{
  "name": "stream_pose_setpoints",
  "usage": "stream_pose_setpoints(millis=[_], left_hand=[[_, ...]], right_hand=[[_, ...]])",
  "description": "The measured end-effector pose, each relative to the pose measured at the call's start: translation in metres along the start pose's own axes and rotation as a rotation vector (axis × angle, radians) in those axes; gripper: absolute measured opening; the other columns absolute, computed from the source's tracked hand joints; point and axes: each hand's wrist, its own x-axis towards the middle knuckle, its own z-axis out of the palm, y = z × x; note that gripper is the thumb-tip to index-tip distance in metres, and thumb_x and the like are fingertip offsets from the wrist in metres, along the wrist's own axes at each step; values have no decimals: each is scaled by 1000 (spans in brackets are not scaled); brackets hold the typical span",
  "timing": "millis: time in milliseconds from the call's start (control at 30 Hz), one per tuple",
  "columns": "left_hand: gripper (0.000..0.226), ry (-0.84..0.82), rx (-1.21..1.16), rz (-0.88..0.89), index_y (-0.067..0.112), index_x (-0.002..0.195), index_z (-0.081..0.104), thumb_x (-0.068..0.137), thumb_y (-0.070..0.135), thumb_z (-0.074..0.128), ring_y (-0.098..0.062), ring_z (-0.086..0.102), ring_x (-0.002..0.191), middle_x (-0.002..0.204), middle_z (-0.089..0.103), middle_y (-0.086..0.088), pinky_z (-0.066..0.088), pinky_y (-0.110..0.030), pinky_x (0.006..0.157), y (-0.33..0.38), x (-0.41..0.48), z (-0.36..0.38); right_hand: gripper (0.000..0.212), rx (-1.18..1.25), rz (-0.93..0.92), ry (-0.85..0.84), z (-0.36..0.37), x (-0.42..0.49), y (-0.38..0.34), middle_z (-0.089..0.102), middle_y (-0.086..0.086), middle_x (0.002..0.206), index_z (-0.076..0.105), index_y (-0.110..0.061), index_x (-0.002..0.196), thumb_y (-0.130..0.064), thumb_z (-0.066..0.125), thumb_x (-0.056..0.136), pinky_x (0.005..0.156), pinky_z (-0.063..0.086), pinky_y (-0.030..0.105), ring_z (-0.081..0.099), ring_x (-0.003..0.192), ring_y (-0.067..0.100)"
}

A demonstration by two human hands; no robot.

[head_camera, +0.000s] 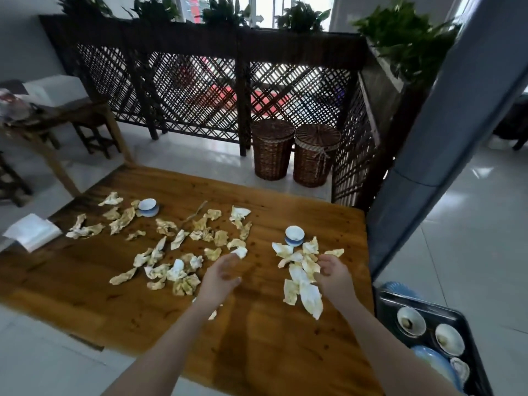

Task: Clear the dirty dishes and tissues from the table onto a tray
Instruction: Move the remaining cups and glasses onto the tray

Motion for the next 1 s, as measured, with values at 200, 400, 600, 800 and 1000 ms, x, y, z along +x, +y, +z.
stream_pose_setpoints(millis=[200, 400, 600, 800, 1000], left_hand=[[56, -2, 4, -24, 21, 134, 49, 85, 2, 68, -17, 55, 110, 114, 55, 4, 48, -22, 79, -6, 28, -5], [59, -3, 7, -42, 21, 135, 49, 84, 0, 69, -12, 54, 107, 124, 55, 0, 47, -8, 64, -17, 69, 5], [60, -2, 47, -81, 17, 135, 49, 82, 2, 72, -16, 60, 102, 126, 58, -6, 50, -16, 75, -25, 121, 22], [58, 4, 31, -153, 21, 136, 49, 84, 6, 70, -17, 57, 109, 132, 54, -1, 47, -13, 68, -36, 159, 46], [56, 29, 19, -160, 19, 132, 53, 82, 1, 71, -22, 59, 105, 122, 58, -2, 52, -27, 78, -44, 179, 49]], right_hand=[[41, -30, -20, 22, 15, 29, -5, 64, 2, 110, 59, -12, 119, -5, 70, 80, 75, 48, 18, 59, 94, 11], [46, -18, 53, -13, 35, 64, 7, 59, 3, 123, 56, -18, 122, -5, 70, 80, 91, 50, 36, 55, 110, 18], [52, -66, 99, -65, 55, 119, 19, 53, 2, 134, 52, -15, 129, -10, 71, 80, 95, 43, 28, 50, 122, 21], [56, -68, 123, -69, 69, 164, 31, 56, 2, 126, 51, -15, 127, -7, 74, 77, 84, 39, 24, 52, 116, 20], [72, -50, 151, -84, 90, 197, 41, 53, 0, 125, 45, -19, 132, -10, 81, 70, 86, 38, 22, 49, 118, 20]])
